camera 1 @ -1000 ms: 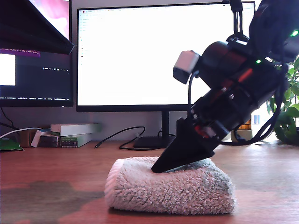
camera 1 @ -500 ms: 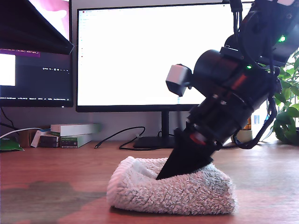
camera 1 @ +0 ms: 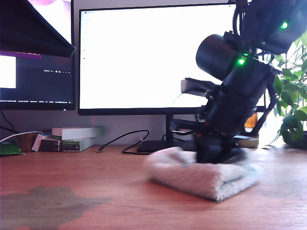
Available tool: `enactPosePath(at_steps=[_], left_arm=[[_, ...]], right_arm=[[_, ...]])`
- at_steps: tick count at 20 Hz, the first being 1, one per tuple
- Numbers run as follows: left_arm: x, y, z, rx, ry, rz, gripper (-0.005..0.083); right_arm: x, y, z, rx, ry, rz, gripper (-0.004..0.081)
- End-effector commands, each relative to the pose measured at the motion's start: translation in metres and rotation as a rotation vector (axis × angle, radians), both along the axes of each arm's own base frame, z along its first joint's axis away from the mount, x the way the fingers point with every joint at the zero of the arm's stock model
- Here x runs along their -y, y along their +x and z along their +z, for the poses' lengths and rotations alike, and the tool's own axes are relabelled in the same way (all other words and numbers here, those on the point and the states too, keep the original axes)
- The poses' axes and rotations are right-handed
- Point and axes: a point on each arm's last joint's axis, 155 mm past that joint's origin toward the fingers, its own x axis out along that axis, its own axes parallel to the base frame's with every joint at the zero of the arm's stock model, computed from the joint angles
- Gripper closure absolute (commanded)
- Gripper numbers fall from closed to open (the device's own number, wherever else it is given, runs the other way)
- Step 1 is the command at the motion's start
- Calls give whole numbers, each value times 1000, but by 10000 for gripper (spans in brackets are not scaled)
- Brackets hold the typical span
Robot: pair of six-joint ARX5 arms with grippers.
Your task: Fold the tea towel to a neat square and place it to the right
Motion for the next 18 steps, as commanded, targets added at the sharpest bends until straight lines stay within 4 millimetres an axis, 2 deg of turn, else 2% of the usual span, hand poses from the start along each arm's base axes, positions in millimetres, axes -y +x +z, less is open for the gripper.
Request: enactPosePath(at_steps=[1,4,7,12,15,18], left_arm=[[0,0,-3,0,5,-4,797],[0,0,-3,0,5,-4,797],[0,-1,-3,-1,4,-4,797],[1,-1,-3,0,4,-5,797],[1,-1,-3,0,3,-5,797],[1,-1,-3,-1,1,-10,797]], right_arm=[[66,-51,-65,-233,-178,-163,782],[97,-70,-72,-304,-209,-325,782],[124,-92,-79,-343,-265,-388,782],[145,-127,-79,-369,-267,-442,782],[160,-147,-71,-405,-280,-477,782],[169,-158,-62,-411,-278,-505,782]])
